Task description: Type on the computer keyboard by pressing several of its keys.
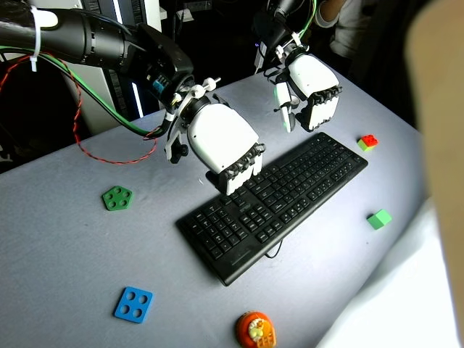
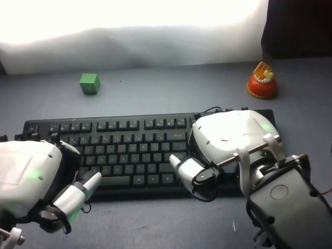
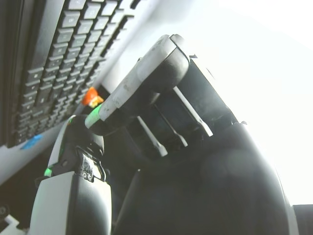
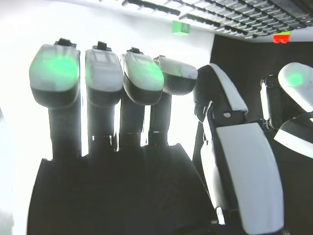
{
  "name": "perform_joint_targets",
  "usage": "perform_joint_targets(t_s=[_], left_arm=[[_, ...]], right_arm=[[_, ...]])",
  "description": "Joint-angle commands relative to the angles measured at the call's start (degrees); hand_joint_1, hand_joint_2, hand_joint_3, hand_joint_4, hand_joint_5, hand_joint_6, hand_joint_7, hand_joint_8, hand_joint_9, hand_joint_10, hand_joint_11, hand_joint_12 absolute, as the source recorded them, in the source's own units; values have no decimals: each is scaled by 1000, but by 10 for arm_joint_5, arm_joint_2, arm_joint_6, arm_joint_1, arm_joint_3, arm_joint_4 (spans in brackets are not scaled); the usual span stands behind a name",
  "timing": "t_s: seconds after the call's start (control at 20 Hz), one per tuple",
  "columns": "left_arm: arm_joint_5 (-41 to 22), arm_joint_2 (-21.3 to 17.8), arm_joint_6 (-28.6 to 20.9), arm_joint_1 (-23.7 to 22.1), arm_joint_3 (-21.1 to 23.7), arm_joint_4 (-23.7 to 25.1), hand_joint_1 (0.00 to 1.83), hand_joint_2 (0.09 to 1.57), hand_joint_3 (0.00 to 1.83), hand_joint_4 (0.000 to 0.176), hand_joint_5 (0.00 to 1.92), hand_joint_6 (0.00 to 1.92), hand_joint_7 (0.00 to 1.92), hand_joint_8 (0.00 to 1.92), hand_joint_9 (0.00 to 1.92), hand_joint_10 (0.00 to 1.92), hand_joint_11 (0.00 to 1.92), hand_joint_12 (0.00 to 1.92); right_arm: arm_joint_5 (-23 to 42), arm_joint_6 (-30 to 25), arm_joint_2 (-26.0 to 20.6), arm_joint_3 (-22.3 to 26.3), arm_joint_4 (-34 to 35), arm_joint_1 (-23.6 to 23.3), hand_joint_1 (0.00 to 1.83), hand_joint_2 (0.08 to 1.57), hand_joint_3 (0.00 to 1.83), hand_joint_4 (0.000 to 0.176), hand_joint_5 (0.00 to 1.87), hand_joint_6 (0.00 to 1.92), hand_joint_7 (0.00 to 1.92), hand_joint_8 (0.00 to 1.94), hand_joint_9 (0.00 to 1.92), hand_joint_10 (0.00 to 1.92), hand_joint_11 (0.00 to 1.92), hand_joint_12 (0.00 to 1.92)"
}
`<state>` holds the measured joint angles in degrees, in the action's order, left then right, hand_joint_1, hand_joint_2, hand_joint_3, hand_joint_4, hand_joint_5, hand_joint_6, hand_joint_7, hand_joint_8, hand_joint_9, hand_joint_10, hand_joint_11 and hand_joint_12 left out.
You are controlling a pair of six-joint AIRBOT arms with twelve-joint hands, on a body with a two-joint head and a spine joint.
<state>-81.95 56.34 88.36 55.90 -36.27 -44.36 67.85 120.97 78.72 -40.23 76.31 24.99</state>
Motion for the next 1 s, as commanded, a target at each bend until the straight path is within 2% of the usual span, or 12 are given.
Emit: perform_joint_targets(t_s=[0.0, 0.05, 0.15, 0.3, 0.4, 0.5, 0.55, 0.6, 0.7, 0.75, 0.85, 0.95], left_arm=[[-61, 3, 1, -4, -4, 30, 0, 1168, 189, 7, 10, 49, 23, 46, 6, 49, 0, 136], [-61, 3, 1, -4, -4, 28, 0, 1256, 38, 2, 23, 10, 36, 4, 17, 10, 0, 81], [-61, 4, 0, -3, -6, 25, 0, 1264, 21, 7, 26, 6, 33, 0, 11, 3, 0, 82], [-63, 10, -3, 2, -11, 25, 0, 1272, 7, 4, 11, 1, 16, 1, 0, 0, 0, 5], [-74, 23, -10, 11, -17, 27, 0, 1281, 9, 8, 2, 0, 15, 0, 2, 0, 8, 4], [-96, 43, -21, 26, -26, 32, 115, 1271, 0, 12, 0, 0, 2, 0, 0, 0, 9, 6], [-103, 53, -23, 34, -30, 35, 241, 1264, 0, 12, 0, 0, 0, 0, 0, 0, 16, 11], [-105, 63, -26, 41, -36, 39, 322, 1263, 0, 8, 0, 0, 0, 0, 1, 0, 23, 16], [-107, 78, -28, 53, -48, 49, 466, 1250, 0, 11, 0, 0, 0, 0, 5, 2, 32, 30], [-107, 83, -29, 57, -53, 51, 530, 1244, 0, 12, 0, 0, 0, 0, 1, 0, 31, 36], [-107, 99, -30, 65, -67, 52, 606, 1224, 3, 17, 0, 0, 0, 0, 0, 0, 0, 128], [-96, 113, -29, 68, -85, 51, 614, 1223, 3, 18, 0, 0, 0, 0, 0, 0, 0, 130]], right_arm=[[28, 2, -1, 0, -48, -5, 78, 1029, 212, 0, 153, 180, 223, 62, 140, 225, 0, 610], [28, 2, 1, -1, -48, -6, 75, 1115, 41, 0, 211, 45, 263, 4, 210, 77, 0, 610], [27, 5, 3, -1, -48, -7, 69, 1132, 11, 0, 206, 10, 232, 0, 216, 30, 0, 613], [27, 9, 4, -1, -48, -8, 108, 1138, 6, 0, 206, 4, 222, 1, 210, 15, 0, 563], [27, 8, 8, -5, -48, -10, 168, 1146, 6, 0, 195, 2, 219, 0, 217, 12, 0, 588], [27, 8, 19, -14, -48, -12, 390, 1154, 5, 0, 171, 2, 204, 2, 212, 8, 0, 567], [27, 8, 24, -17, -48, -13, 464, 1159, 7, 0, 173, 3, 203, 2, 213, 8, 0, 561], [26, 6, 29, -20, -48, -15, 469, 1168, 10, 0, 174, 4, 201, 1, 214, 8, 0, 564], [21, 1, 41, -26, -37, -21, 450, 1179, 14, 0, 171, 2, 208, 3, 212, 6, 0, 571], [20, 3, 48, -30, -27, -23, 499, 1180, 11, 0, 180, 5, 220, 5, 228, 10, 0, 672], [12, 8, 65, -47, -9, -26, 711, 1170, 3, 0, 201, 9, 223, 3, 223, 5, 0, 655], [4, 9, 90, -75, 5, -23, 769, 1168, 1, 0, 206, 10, 236, 6, 225, 5, 0, 645]])
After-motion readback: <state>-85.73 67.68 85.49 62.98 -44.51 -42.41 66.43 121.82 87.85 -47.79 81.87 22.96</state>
